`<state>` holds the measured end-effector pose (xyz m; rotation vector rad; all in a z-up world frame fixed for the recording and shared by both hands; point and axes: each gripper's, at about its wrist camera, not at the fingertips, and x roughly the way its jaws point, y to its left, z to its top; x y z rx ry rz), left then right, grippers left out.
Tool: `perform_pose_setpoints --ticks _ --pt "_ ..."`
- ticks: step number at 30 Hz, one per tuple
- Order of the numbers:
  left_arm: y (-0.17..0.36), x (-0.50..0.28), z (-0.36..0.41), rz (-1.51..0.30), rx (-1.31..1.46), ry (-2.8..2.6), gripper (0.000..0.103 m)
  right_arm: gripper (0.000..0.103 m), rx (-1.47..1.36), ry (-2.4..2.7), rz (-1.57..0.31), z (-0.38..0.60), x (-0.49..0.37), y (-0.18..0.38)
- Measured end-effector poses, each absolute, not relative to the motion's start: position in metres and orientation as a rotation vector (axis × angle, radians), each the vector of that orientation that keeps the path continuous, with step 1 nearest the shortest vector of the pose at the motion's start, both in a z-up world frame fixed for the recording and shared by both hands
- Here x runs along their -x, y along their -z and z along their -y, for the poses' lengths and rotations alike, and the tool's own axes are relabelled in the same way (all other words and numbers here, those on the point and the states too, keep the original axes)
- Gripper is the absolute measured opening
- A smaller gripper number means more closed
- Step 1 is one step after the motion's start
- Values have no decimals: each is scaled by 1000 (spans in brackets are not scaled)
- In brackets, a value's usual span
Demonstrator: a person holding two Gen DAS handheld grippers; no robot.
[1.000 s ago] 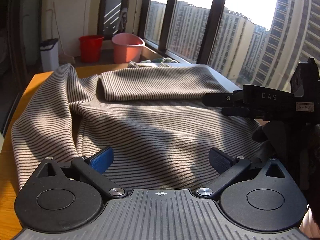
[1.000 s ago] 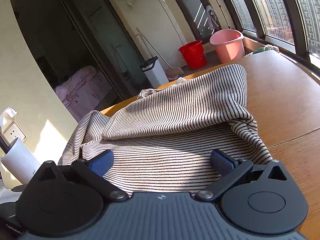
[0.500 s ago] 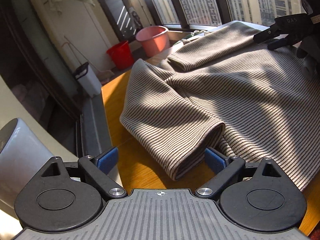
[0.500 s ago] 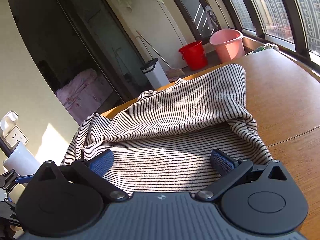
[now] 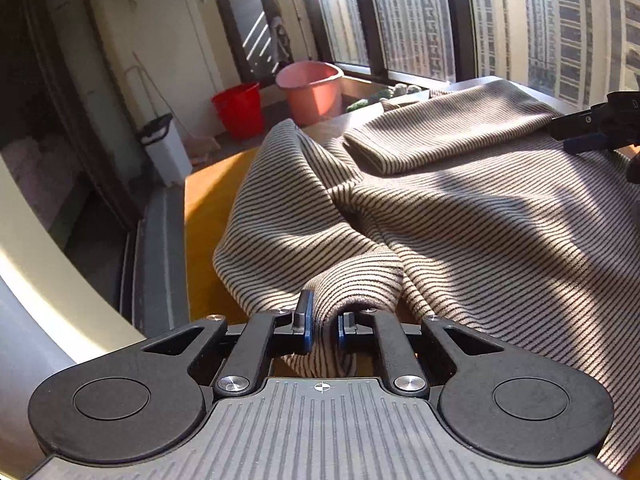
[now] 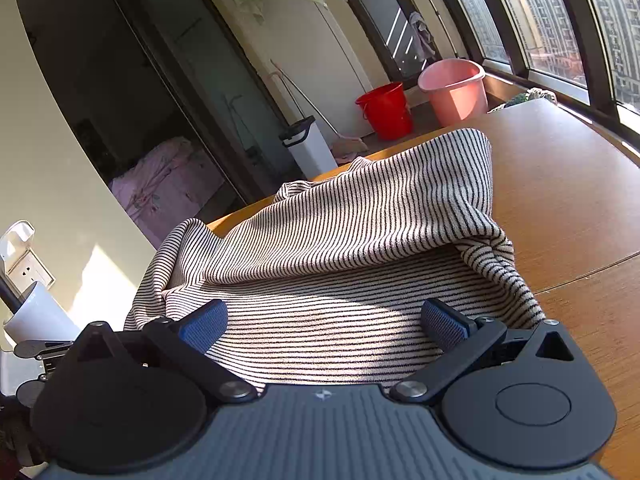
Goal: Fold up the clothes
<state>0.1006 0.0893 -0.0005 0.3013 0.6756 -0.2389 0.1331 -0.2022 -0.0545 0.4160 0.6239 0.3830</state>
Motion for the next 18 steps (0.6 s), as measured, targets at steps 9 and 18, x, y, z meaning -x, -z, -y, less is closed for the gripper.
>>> perform_pose_setpoints --ticks 9,18 --pt "-91 -120 -72 -476 -96 354 9 103 -424 -383 -621 204 -132 56" --pt "-125 -141 17 -377 -118 523 6 103 -452 -390 -614 207 -133 58"
